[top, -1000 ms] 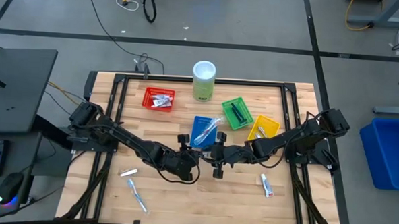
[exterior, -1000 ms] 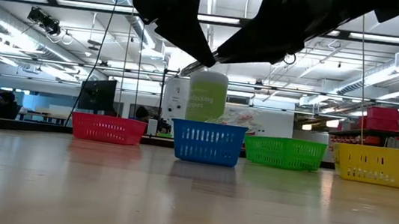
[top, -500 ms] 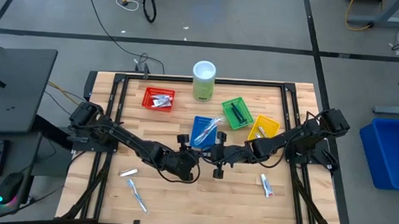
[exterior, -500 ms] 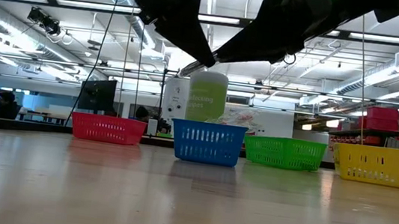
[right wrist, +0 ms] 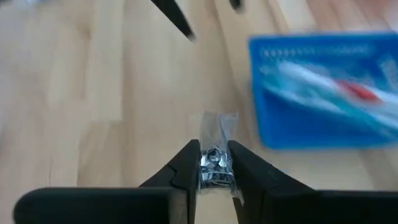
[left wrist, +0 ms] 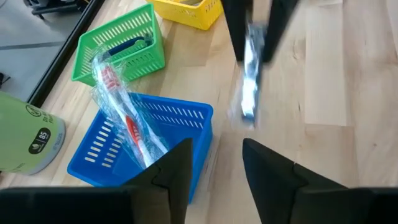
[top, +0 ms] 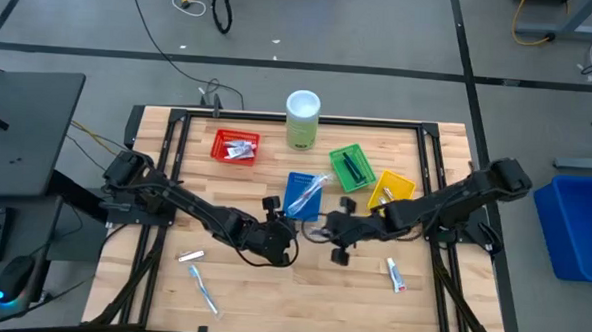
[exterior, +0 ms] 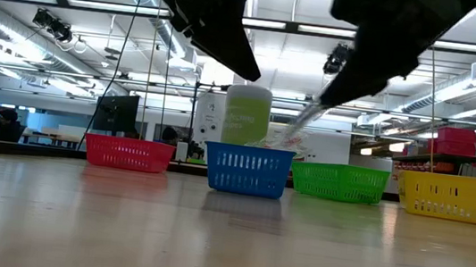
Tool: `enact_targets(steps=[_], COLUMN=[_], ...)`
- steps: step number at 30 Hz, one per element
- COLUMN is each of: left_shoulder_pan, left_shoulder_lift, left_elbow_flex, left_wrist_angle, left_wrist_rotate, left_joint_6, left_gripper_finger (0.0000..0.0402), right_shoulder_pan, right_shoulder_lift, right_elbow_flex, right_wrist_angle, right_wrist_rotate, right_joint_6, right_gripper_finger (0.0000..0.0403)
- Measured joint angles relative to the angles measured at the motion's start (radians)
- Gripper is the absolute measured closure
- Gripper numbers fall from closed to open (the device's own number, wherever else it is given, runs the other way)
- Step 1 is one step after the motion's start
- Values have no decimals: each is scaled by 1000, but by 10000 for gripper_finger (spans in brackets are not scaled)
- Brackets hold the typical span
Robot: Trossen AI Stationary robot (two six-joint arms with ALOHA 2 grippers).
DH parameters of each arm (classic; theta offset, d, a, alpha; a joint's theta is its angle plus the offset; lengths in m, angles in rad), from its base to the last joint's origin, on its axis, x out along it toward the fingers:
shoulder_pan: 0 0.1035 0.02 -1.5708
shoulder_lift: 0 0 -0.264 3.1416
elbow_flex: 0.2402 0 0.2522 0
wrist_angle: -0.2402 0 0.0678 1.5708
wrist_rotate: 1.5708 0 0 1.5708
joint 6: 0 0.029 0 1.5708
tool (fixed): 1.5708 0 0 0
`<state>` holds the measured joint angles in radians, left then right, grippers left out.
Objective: Pick & Place Travel size toiletries
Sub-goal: Put the silver nail cutter into the yellow bin
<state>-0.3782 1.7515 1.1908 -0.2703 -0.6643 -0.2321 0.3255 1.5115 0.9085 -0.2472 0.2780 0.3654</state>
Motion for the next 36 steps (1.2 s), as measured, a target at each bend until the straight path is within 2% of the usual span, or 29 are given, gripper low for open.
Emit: enact_targets(steps=[6, 10, 13, 17, 20, 24, 32, 36], left_shoulder_pan=[13, 19, 22, 24, 25, 25, 25, 25], left_shoulder_lift=[0, 0, 0, 0, 0, 0, 0, 0], left_elbow_flex=[0, 0, 0, 0, 0, 0, 0, 0], left_wrist_angle=[0, 0, 0, 0, 0, 0, 0, 0], left_wrist_rotate=[2, 3, 3, 3, 3, 3, 3, 3], left_joint_6=[0, 0, 0, -9, -11, -23, -26, -26], left_gripper_finger=[250, 255, 258, 260, 260, 260, 260, 260], right_shoulder_pan=[4, 2, -8, -24, -32, -33, -33, -33], right_shoulder_lift=[-189, -305, -347, -354, -353, -352, -352, -352], right_elbow_flex=[0, 0, 0, -14, -78, -177, -291, -307], right_wrist_angle=[-341, -608, -813, -1001, -994, -916, -840, -840], right_wrist_rotate=[38, 199, 326, 342, 339, 354, 297, 311], right_joint_6=[140, 270, 507, 808, 925, 998, 1026, 1009], right_gripper_finger=[325, 327, 328, 326, 324, 323, 293, 265])
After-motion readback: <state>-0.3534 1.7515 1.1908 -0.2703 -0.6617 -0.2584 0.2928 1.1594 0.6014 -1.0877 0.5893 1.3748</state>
